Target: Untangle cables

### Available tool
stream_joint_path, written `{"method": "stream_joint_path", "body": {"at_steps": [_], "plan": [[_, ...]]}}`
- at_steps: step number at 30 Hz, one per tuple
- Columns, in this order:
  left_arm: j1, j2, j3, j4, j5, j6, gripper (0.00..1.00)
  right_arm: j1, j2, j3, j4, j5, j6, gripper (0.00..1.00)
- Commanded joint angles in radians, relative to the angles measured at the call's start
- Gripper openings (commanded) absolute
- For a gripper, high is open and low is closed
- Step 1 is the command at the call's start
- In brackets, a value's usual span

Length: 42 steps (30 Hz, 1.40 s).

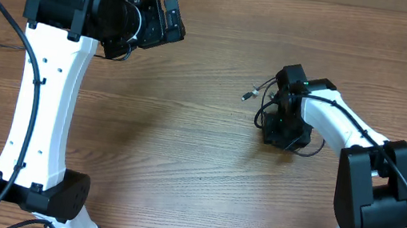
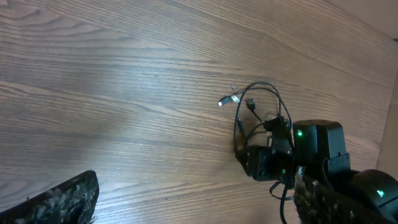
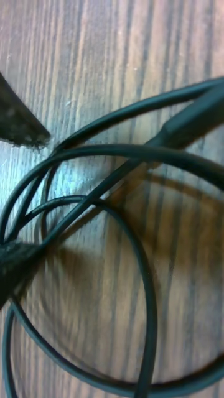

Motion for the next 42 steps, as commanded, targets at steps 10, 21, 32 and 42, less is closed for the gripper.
{"method": "stream_joint_path", "body": {"at_steps": [10, 21, 32, 42], "plan": [[-0.002, 0.009, 0.001, 0.004, -0.008, 0.014, 1.00, -0.031, -0.003, 0.169, -0.087, -0.353, 0.069, 0.04], [-0.002, 0.009, 0.001, -0.006, 0.028, 0.008, 1.00, -0.133, -0.064, 0.639, -0.333, -1.224, -0.128, 0.04], [-0.002, 0.009, 0.001, -0.008, 0.044, 0.008, 1.00, -0.137, -0.067, 0.871, -0.119, -1.538, 0.320, 0.04], [-0.004, 0.009, 0.001, -0.007, 0.093, 0.008, 1.00, -0.137, -0.067, 0.880, 0.145, -1.538, 0.739, 0.04]]}}
